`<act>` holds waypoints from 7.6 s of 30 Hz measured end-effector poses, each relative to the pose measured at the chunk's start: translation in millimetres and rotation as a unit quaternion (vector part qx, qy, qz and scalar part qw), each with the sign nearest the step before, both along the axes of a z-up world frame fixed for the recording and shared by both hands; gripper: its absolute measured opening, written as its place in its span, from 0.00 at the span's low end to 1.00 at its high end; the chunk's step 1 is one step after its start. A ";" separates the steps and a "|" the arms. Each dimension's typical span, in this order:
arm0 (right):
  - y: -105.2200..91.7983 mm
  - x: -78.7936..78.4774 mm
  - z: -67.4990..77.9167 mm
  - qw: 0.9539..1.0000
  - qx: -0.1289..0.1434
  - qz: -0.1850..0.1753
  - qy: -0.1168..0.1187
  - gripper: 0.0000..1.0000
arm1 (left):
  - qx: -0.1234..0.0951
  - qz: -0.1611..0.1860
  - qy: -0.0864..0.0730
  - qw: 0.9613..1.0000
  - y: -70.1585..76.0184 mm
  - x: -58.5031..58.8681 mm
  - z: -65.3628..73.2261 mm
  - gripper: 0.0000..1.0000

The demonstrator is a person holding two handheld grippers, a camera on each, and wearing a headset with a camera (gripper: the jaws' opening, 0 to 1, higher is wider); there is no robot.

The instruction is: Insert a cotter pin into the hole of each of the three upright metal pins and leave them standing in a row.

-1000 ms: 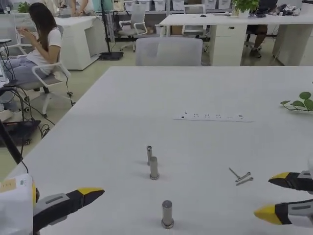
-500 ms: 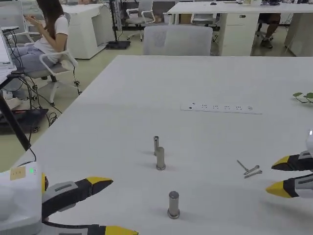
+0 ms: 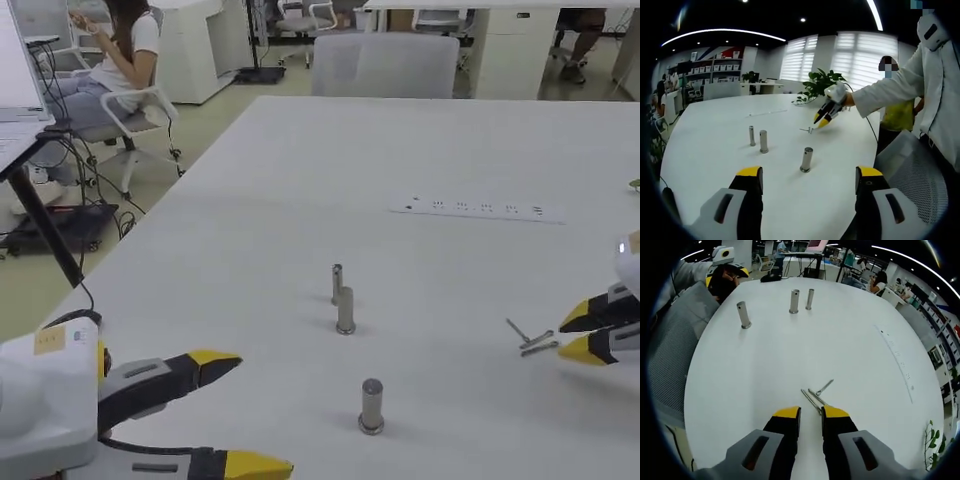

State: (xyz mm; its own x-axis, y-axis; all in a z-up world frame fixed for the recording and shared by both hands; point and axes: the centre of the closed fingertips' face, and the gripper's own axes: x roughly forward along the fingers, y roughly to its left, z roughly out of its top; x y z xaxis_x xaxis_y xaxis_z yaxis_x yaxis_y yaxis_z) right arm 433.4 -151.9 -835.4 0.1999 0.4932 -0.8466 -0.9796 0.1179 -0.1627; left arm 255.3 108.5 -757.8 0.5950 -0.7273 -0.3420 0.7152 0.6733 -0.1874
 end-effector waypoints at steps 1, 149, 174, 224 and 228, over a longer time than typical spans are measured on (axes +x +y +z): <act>0.7 0.6 -1.9 1.000 -0.004 0.004 0.004 0.18 | 0.001 0.001 0.000 1.000 0.7 -0.1 -0.2 0.75; 136.7 -215.2 98.2 0.972 -0.047 0.218 0.071 0.02 | 0.022 -0.195 -0.085 0.977 -126.5 -34.1 35.1 0.15; 137.6 -223.9 100.5 0.968 -0.046 0.232 0.081 0.03 | 0.028 -0.214 -0.092 0.972 -126.6 -39.8 35.4 0.01; 118.1 -244.8 117.9 0.897 0.046 0.245 0.366 0.12 | 0.036 -0.287 -0.122 0.949 -134.2 -65.4 56.5 0.00; 116.6 -253.0 120.1 0.884 0.050 0.248 0.392 0.11 | 0.034 -0.292 -0.124 0.948 -136.6 -66.4 57.9 0.00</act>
State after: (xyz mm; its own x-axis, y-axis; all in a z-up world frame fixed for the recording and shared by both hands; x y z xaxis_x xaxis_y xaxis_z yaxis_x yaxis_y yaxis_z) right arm 180.5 -35.4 -715.2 -0.6917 0.4363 -0.5755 -0.7216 -0.3833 0.5766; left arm 188.9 -28.1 -699.9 0.1660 -0.9385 -0.3028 0.9860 0.1532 0.0656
